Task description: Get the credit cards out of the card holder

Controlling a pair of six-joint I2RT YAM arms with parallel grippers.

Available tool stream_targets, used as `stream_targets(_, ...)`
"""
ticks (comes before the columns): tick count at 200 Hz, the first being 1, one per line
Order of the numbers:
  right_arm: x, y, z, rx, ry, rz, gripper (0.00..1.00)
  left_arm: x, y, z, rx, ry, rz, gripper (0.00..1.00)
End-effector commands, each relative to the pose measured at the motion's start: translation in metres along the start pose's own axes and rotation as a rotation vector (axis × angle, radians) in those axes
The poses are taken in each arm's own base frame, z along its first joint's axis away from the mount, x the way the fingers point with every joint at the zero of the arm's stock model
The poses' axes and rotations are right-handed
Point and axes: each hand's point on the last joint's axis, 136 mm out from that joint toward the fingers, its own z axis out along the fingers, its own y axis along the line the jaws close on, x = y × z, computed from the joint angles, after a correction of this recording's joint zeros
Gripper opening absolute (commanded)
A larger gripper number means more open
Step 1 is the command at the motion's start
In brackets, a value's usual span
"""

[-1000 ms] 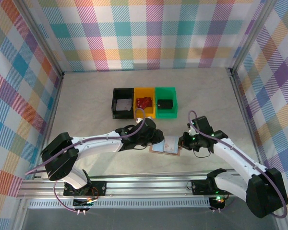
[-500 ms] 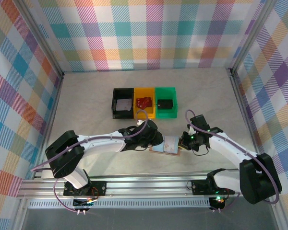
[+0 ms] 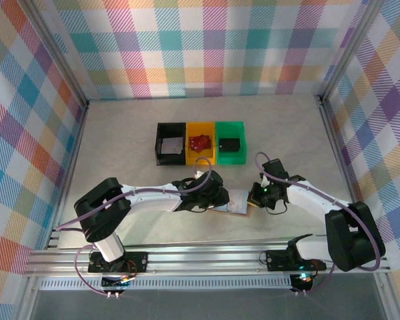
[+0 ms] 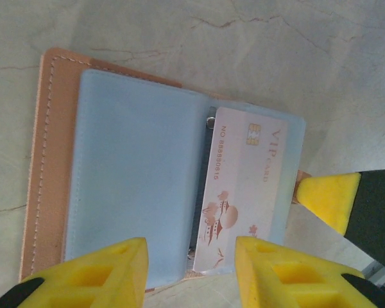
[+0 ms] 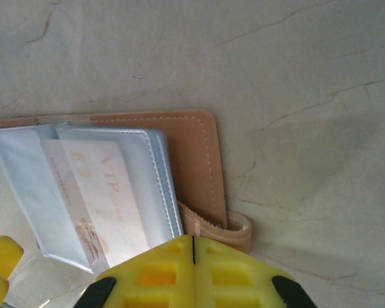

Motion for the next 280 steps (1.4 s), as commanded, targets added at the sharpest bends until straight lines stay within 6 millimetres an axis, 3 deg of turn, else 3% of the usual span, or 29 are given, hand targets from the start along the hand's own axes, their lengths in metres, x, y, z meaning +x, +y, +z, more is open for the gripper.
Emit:
stream_targets(1, -0.003, -0.003, 0.004, 0.008, -0.008, 0.022, 0.00, -0.004, -0.024, 0.001, 0.058, -0.007, 0.005, 0.41)
stream_targets(65, -0.003, -0.004, 0.006, 0.007, -0.007, 0.023, 0.00, -0.005, -0.031, 0.010, 0.068, 0.003, 0.005, 0.41)
stream_targets(280, 0.000, 0.000, 0.007, -0.020, 0.009, 0.023, 0.00, -0.001, -0.026, 0.039, 0.035, 0.032, 0.015, 0.40)
